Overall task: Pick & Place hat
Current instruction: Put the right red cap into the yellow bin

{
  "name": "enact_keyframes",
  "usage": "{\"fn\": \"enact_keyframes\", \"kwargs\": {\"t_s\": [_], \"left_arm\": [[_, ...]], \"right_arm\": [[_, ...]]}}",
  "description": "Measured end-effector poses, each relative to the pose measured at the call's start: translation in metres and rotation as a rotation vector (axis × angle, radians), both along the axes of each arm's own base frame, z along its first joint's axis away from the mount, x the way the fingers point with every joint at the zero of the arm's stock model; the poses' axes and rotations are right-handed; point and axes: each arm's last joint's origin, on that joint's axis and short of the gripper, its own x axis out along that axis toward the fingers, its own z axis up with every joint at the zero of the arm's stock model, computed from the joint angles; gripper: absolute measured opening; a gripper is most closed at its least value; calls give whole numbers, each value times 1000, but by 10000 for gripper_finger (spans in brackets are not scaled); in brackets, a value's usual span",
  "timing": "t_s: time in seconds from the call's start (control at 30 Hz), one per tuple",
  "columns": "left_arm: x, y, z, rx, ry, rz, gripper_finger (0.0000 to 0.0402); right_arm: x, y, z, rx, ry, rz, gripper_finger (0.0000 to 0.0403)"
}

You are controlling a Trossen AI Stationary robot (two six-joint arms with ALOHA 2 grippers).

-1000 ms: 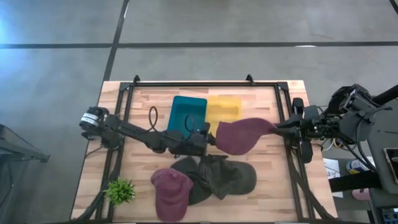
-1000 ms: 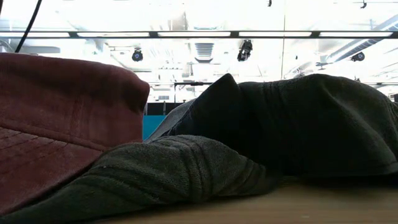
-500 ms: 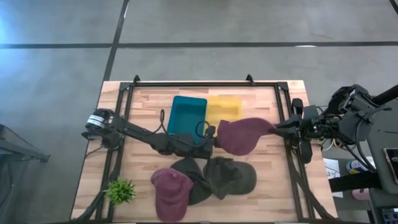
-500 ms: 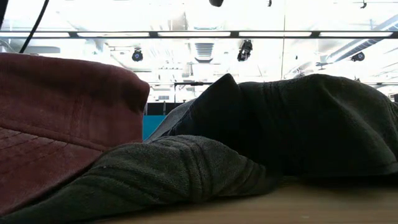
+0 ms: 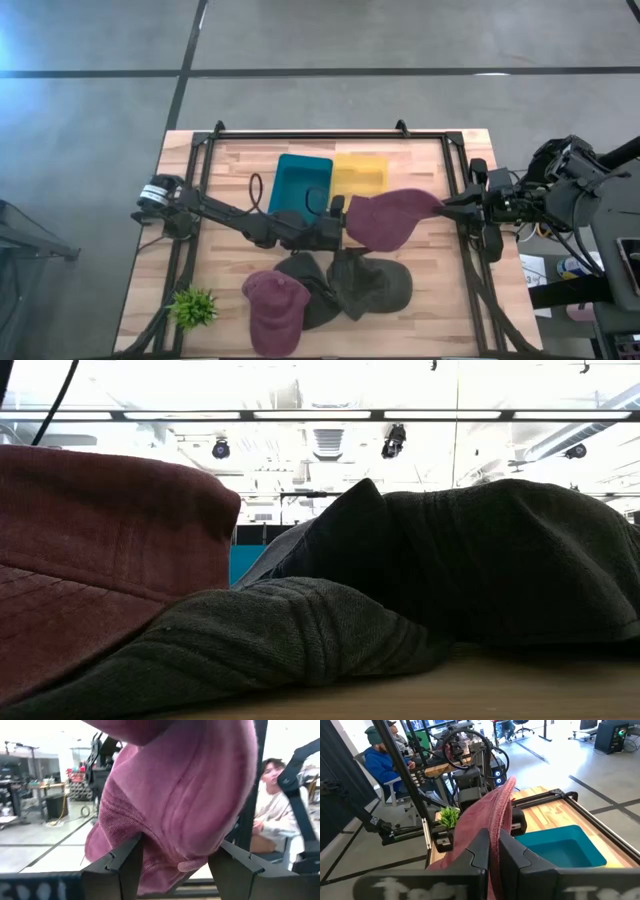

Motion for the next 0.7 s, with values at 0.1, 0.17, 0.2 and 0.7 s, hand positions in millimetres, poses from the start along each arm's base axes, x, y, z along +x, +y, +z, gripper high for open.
{"fn": "enact_keyframes", "kwargs": {"t_s": [0.1,0.17,0.2,0.7], "left_arm": [[0,-2,6,-14,-25,-24,206],[0,-4,9,-26,-29,-33,203],[-1,-5,10,-29,-32,-37,199],[3,-8,26,-23,17,-63,11]], "right_arm": [[0,0,-1,4,8,-4,13],[-1,-1,-2,1,18,-10,13],[0,-1,-3,-1,23,-18,13],[3,-1,-12,18,51,-103,56]]}}
